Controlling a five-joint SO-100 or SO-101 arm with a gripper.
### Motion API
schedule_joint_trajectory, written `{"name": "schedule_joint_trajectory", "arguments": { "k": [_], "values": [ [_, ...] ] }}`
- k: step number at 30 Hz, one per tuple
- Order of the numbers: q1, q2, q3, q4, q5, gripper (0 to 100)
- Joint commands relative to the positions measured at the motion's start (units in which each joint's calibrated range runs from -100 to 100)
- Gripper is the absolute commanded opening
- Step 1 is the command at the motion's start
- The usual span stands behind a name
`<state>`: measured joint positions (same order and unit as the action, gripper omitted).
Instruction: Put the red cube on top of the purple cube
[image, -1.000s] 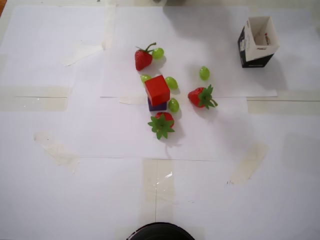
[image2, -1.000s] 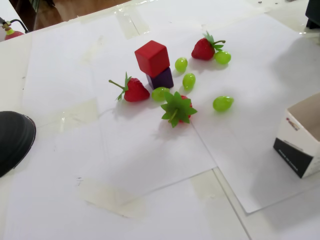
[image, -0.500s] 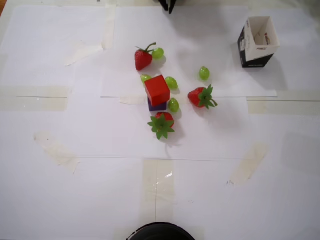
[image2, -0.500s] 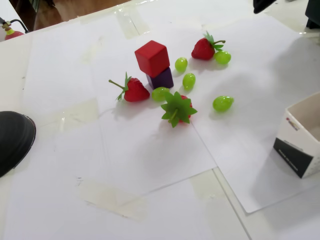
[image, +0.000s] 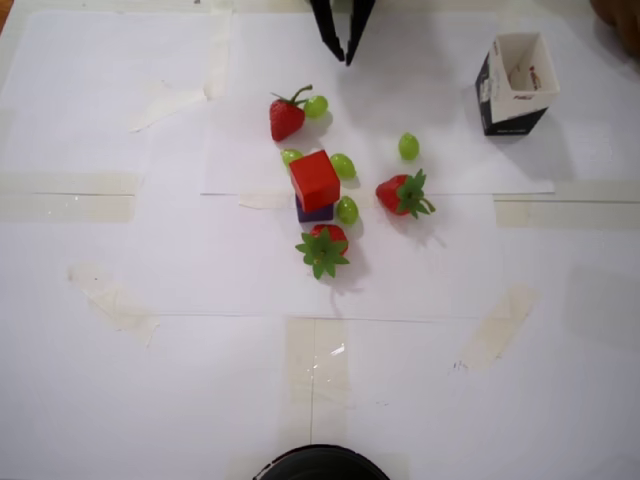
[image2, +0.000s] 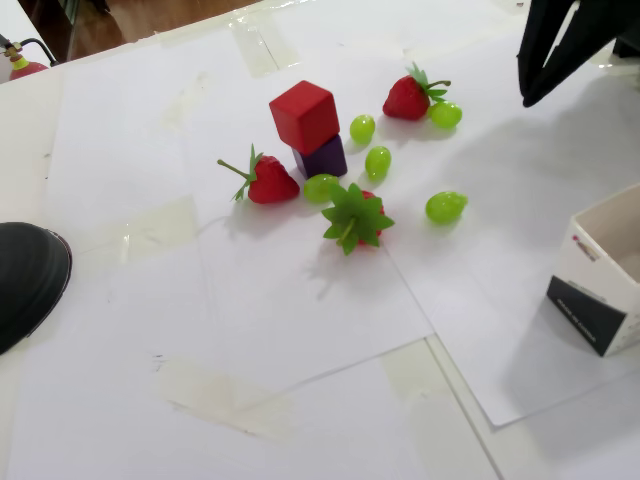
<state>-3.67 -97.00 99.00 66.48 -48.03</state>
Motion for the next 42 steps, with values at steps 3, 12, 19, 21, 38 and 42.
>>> {"name": "schedule_joint_trajectory", "arguments": {
  "k": [3,12,19,21,38,42],
  "values": [
    [0.66,-0.59,1.0,1.9,0.63,0],
    [0.44,-0.59,1.0,5.66,2.44,0],
    [0.51,-0.59,1.0,5.41,2.44,0],
    [0.58,-0.59,1.0,5.49,2.49,0],
    [2.42,-0.59,1.0,4.02,1.66,0],
    [2.05,-0.59,1.0,4.35,1.66,0]
  ]
}}
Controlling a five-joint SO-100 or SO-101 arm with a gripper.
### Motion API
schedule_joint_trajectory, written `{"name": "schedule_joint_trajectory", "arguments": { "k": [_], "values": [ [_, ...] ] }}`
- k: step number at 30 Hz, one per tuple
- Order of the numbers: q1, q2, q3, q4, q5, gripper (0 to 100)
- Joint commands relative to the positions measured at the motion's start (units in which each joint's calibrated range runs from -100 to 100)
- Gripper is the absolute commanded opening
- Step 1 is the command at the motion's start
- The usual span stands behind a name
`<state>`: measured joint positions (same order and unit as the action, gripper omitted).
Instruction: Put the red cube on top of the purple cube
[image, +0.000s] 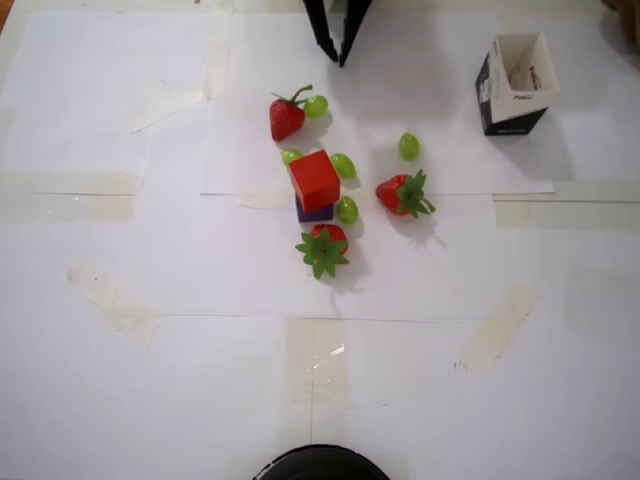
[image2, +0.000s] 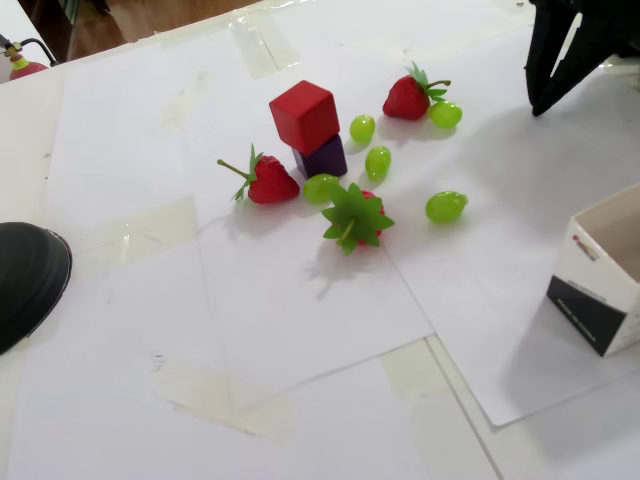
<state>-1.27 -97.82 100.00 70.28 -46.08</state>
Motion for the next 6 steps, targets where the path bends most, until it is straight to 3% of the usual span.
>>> {"name": "schedule_joint_trajectory", "arguments": {
  "k": [1,6],
  "values": [
    [-0.49,0.23,0.0,0.64,-0.29,0],
    [-0.71,0.23,0.0,0.88,0.05,0]
  ]
}}
